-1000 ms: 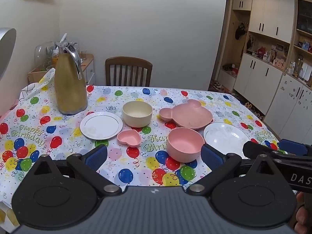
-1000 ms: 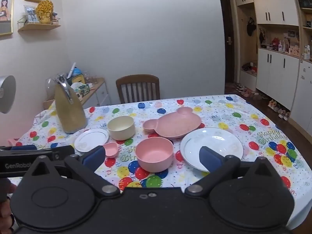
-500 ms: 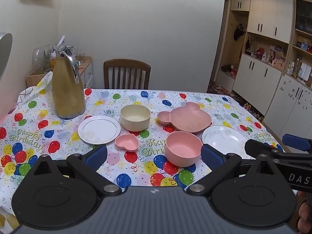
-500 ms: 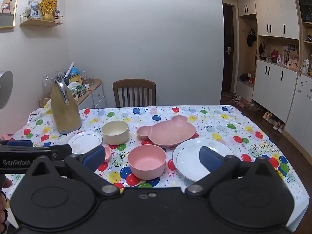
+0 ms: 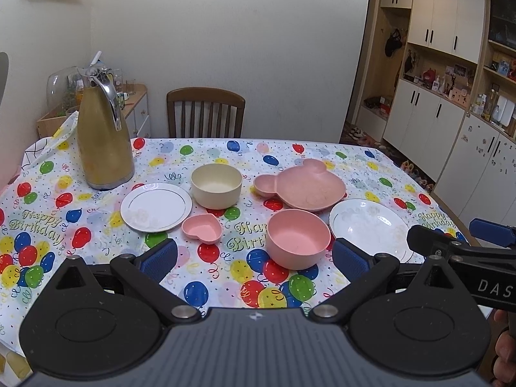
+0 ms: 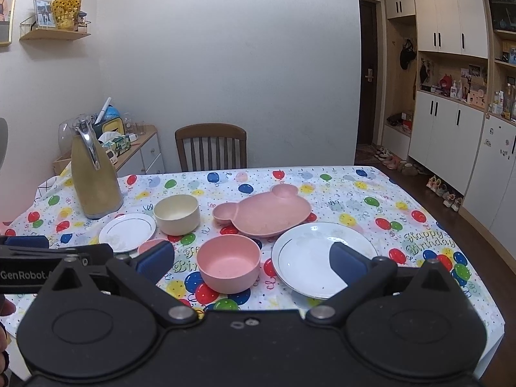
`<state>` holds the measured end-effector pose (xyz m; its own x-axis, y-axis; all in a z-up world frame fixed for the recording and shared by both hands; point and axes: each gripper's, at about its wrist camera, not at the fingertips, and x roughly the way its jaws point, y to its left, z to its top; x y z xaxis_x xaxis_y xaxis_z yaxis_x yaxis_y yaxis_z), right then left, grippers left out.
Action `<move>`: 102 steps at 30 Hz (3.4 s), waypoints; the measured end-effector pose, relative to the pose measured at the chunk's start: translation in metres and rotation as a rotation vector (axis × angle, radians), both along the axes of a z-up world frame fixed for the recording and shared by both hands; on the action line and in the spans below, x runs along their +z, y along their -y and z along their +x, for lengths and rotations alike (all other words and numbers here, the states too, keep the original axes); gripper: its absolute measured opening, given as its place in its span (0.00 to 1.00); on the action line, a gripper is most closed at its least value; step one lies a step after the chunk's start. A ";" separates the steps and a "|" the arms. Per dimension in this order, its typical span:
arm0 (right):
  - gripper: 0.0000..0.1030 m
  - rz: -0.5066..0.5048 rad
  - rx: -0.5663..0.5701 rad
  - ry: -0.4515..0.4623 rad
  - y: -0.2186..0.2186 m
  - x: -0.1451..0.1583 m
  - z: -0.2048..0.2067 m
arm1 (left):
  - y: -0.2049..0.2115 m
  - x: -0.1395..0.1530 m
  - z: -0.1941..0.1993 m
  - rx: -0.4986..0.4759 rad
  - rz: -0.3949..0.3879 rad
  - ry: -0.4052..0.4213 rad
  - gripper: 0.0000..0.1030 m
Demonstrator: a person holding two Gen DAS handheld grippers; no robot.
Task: Organize plates and bowls
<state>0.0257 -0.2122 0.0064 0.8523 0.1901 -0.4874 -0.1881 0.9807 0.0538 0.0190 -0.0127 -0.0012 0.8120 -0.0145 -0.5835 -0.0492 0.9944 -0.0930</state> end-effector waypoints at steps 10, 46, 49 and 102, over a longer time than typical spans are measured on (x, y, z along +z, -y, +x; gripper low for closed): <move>1.00 0.003 -0.012 -0.015 0.004 0.000 0.004 | 0.004 -0.001 0.002 0.002 -0.005 -0.011 1.00; 1.00 0.019 -0.010 -0.010 0.014 0.001 0.006 | 0.017 0.003 0.008 0.002 -0.009 0.002 1.00; 1.00 0.015 0.000 -0.006 0.020 0.001 0.015 | 0.024 0.002 0.017 0.010 -0.014 0.002 1.00; 0.63 -0.239 0.327 -0.448 0.136 -0.140 0.319 | 0.169 -0.135 0.222 0.062 -0.062 -0.404 0.75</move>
